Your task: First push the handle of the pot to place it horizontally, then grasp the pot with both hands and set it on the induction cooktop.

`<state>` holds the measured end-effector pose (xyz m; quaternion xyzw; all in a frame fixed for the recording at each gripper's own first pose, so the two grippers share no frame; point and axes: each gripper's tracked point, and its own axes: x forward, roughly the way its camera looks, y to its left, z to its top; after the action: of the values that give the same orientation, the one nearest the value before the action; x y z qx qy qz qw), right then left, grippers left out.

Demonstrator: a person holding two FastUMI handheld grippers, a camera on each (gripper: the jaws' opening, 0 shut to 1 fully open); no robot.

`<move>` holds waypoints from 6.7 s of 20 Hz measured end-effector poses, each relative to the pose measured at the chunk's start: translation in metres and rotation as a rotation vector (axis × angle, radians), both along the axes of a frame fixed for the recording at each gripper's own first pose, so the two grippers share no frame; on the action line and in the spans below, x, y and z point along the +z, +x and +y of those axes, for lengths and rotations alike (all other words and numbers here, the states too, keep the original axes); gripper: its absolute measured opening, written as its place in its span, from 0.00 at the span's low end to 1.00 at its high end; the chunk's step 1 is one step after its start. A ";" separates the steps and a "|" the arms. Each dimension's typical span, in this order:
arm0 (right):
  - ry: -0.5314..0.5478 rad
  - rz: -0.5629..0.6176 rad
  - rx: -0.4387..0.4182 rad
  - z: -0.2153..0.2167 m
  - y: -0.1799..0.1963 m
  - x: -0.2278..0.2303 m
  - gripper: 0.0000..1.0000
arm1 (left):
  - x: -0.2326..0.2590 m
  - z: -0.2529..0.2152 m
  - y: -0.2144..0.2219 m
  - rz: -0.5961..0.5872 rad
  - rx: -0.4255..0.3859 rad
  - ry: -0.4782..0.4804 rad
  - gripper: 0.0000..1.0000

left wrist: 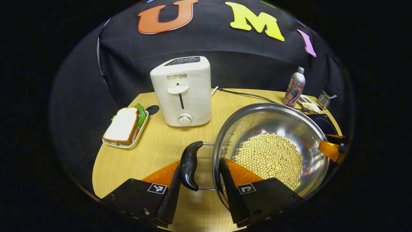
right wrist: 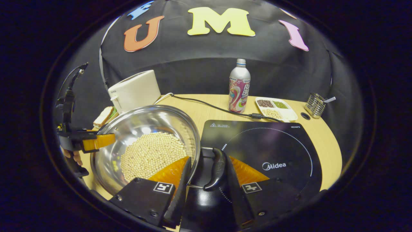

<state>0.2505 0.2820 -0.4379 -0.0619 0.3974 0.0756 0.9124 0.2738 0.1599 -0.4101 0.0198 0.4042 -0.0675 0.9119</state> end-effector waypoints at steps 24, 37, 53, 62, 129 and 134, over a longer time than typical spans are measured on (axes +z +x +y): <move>-0.043 0.021 0.126 -0.046 -0.040 0.175 0.61 | 0.187 -0.039 -0.071 -0.087 -0.007 0.026 0.64; -0.103 -0.054 0.092 -0.168 -0.009 0.264 0.62 | 0.259 -0.169 -0.047 -0.160 -0.075 0.012 0.64; -0.086 0.018 -0.002 -0.249 0.026 0.182 0.61 | 0.191 -0.258 -0.021 -0.095 -0.134 0.024 0.64; -0.099 0.076 -0.028 -0.252 0.044 0.106 0.61 | 0.125 -0.275 -0.009 -0.012 -0.124 0.026 0.64; 0.058 -0.860 -0.098 -0.316 -0.312 0.404 1.00 | 0.428 -0.215 -0.368 -0.793 0.069 -0.117 0.95; 0.050 -0.855 -0.118 -0.321 -0.310 0.400 1.00 | 0.430 -0.207 -0.374 -0.817 0.104 -0.109 0.96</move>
<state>-0.0590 -0.0393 -0.0383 -0.0427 -0.0156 0.0004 0.9990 -0.1000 -0.0468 0.0202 -0.0238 0.0055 -0.0291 0.9993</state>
